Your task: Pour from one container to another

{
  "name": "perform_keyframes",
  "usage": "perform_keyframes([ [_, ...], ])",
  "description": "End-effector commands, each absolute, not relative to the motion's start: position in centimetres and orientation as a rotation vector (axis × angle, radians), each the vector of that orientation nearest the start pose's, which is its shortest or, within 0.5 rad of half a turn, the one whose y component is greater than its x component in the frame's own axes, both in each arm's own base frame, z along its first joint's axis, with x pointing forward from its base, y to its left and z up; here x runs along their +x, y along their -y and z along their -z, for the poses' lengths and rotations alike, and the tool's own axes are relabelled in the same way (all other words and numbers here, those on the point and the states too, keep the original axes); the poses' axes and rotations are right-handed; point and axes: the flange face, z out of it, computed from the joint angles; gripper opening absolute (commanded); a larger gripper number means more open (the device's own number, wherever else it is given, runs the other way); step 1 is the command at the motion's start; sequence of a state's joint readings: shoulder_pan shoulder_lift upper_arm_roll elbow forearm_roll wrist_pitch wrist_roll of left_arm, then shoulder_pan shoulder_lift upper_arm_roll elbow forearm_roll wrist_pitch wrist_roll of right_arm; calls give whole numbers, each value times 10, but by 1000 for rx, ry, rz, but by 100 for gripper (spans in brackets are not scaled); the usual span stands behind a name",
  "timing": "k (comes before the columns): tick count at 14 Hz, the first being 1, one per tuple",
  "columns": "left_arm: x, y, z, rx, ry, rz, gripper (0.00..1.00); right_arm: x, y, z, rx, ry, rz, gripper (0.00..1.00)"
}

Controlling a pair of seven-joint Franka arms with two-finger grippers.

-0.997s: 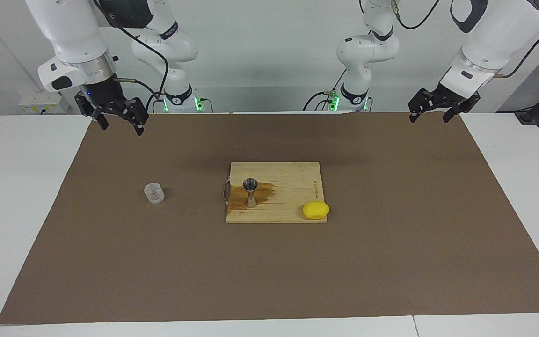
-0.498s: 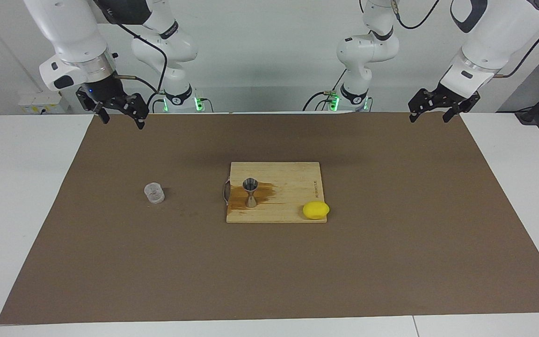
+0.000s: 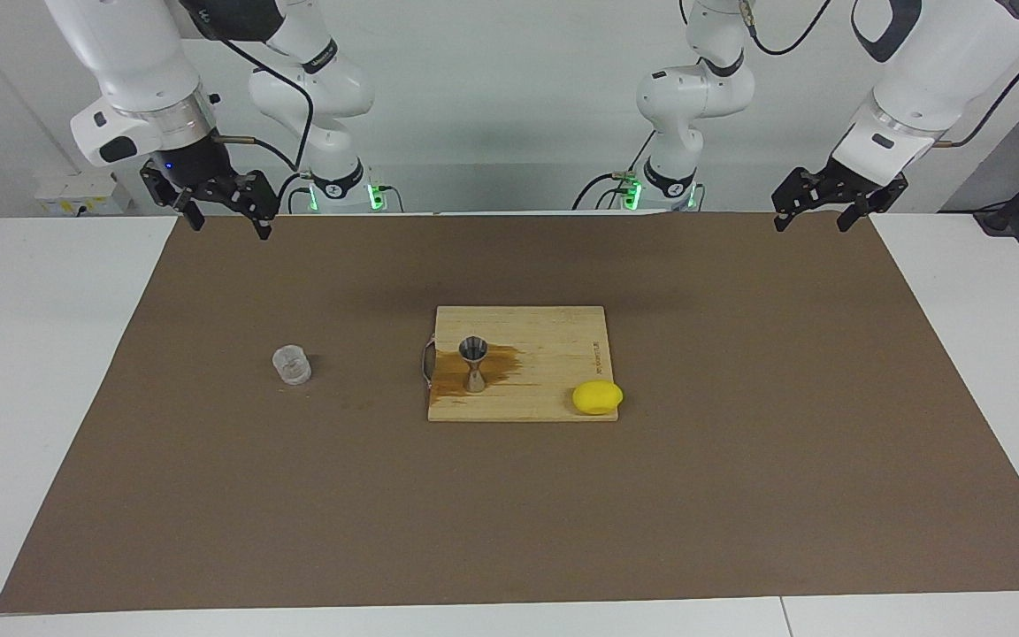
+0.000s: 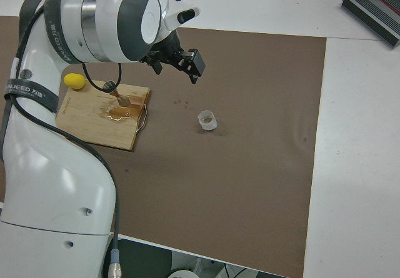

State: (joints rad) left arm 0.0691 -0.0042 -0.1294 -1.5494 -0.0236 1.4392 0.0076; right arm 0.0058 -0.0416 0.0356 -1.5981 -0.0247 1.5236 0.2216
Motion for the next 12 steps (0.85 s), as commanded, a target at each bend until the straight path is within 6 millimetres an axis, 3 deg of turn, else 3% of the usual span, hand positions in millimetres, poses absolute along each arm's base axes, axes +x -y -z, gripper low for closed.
perform_keyframes([
  [1, 531, 36, -628, -3161, -115, -166, 100, 537, -18, -623, -3152, -233, -55, 100],
  [4, 531, 36, -628, -3161, -113, -167, 100, 535, -18, -618, -3153, -117, -52, 100],
  [12, 531, 36, -628, -3161, -115, -164, 100, 534, -21, -616, -3156, -104, -47, 100],
])
